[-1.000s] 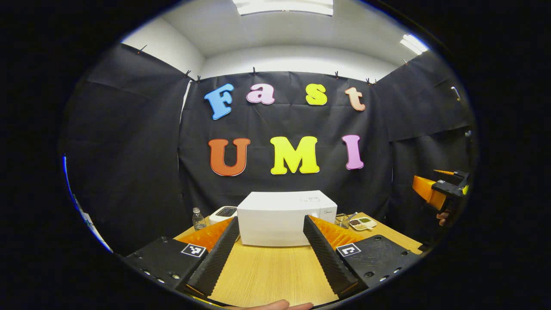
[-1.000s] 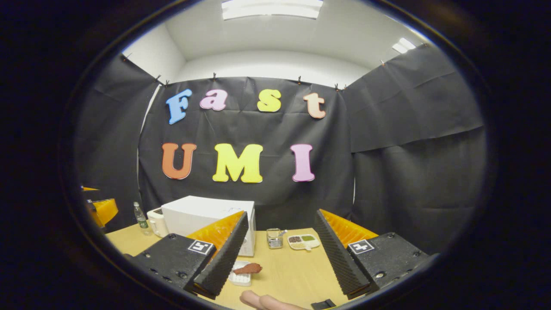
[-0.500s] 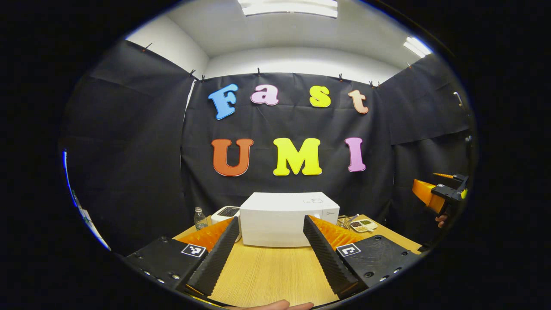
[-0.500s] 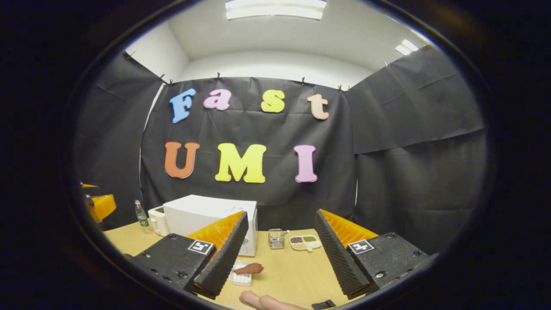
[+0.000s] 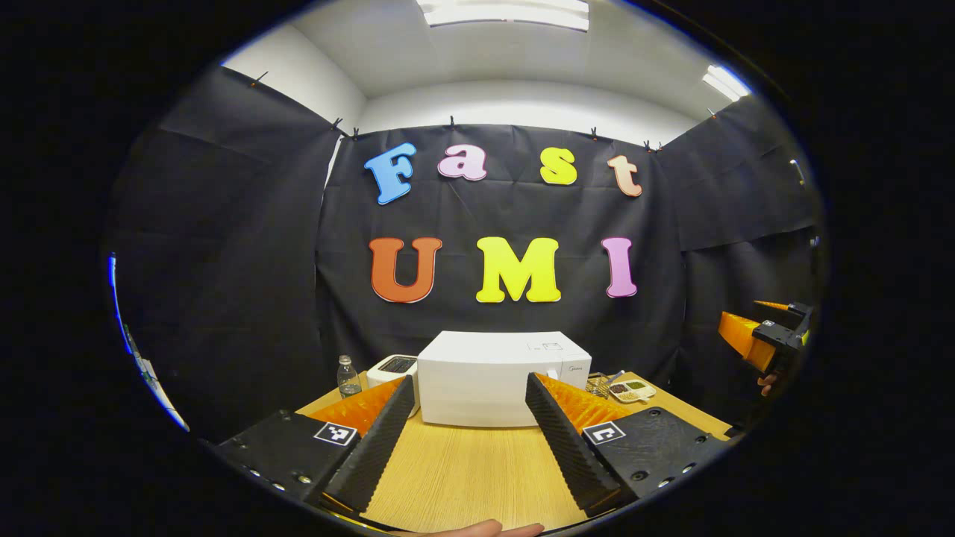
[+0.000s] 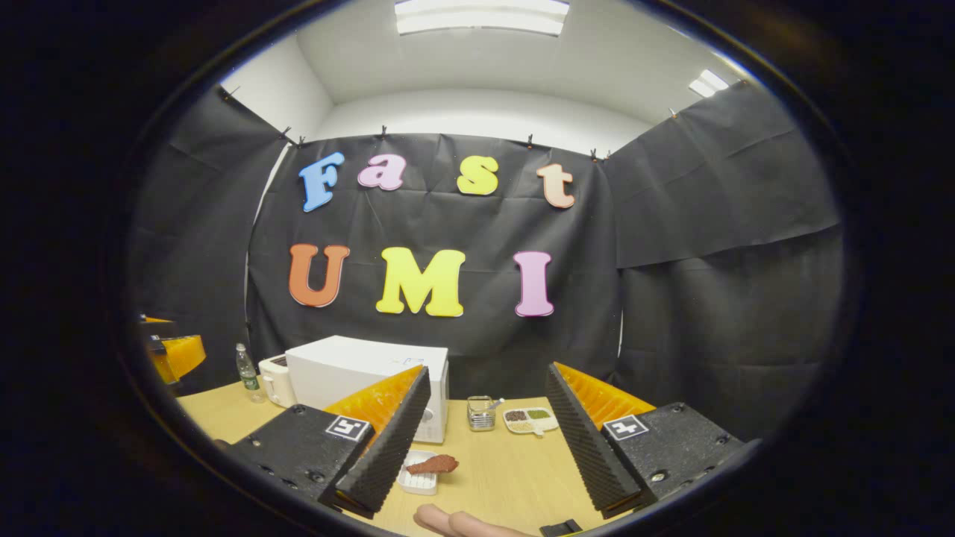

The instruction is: Open the microwave oven with the left hand, put the food in, and close the microwave oven.

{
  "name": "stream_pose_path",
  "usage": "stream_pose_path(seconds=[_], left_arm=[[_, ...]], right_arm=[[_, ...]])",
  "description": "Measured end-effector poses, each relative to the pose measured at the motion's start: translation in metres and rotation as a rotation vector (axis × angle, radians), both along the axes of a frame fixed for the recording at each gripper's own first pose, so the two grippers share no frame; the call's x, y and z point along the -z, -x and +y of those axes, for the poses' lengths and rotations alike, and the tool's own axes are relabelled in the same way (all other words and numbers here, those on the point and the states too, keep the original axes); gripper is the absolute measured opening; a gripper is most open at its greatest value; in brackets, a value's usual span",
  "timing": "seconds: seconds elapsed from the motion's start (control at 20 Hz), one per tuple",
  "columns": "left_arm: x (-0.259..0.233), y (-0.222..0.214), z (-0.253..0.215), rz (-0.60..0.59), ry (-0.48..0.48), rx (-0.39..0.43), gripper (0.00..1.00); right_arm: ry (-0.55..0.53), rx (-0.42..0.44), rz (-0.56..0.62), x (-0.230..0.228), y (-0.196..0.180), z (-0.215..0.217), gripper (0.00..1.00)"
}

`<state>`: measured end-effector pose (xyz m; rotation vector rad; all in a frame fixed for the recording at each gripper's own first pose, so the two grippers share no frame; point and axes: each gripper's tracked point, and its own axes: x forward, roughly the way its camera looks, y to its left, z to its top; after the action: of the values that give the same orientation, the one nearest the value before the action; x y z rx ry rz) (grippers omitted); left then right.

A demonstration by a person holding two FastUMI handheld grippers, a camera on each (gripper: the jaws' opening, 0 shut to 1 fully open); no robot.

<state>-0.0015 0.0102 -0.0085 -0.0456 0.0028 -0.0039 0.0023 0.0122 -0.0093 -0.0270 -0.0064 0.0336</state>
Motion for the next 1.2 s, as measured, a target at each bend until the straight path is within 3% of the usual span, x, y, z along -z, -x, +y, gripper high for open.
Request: stream_pose_path(seconds=[0.05, 0.1, 0.15, 0.3, 0.35, 0.4, 0.5, 0.55, 0.6, 0.85, 0.9, 1.2], left_arm=[[0.000, 0.000, -0.002, -0.002, 0.002, 0.005, 0.94], [0.000, 0.000, -0.003, -0.004, 0.001, 0.009, 0.94], [-0.001, -0.001, -0.005, -0.006, -0.003, 0.011, 0.94], [-0.001, -0.005, -0.012, -0.013, -0.019, 0.019, 0.94], [0.000, -0.010, -0.016, -0.015, -0.023, 0.021, 0.94], [0.002, -0.016, -0.019, -0.017, -0.026, 0.022, 0.94], [0.010, -0.033, -0.028, -0.013, -0.030, 0.030, 0.94], [0.017, -0.043, -0.033, 0.001, -0.028, 0.039, 0.94], [0.023, -0.052, -0.039, 0.015, -0.023, 0.053, 0.94], [0.054, -0.103, -0.066, 0.056, -0.012, 0.105, 0.94], [0.060, -0.113, -0.071, 0.058, -0.014, 0.110, 0.94], [0.097, -0.184, -0.111, 0.055, 0.025, 0.145, 0.94]], right_arm=[[0.000, -0.003, 0.001, 0.001, -0.001, 0.000, 0.91], [-0.001, -0.003, 0.002, 0.001, -0.001, 0.000, 0.99], [-0.003, -0.003, 0.003, 0.002, -0.001, -0.001, 0.91], [-0.006, -0.002, 0.006, 0.005, -0.003, -0.004, 0.91], [-0.007, -0.003, 0.008, 0.006, -0.004, -0.005, 0.99], [-0.009, -0.005, 0.009, 0.008, -0.004, -0.005, 0.91], [-0.014, -0.009, 0.009, 0.009, -0.005, -0.007, 0.91], [-0.016, -0.009, 0.008, 0.010, -0.006, -0.009, 0.99], [-0.017, -0.008, 0.006, 0.011, -0.007, -0.011, 0.91], [-0.018, 0.020, -0.015, 0.013, -0.013, -0.030, 0.90], [-0.020, 0.025, -0.017, 0.015, -0.016, -0.035, 0.98], [-0.024, 0.030, 0.026, 0.039, -0.034, -0.055, 0.99]])
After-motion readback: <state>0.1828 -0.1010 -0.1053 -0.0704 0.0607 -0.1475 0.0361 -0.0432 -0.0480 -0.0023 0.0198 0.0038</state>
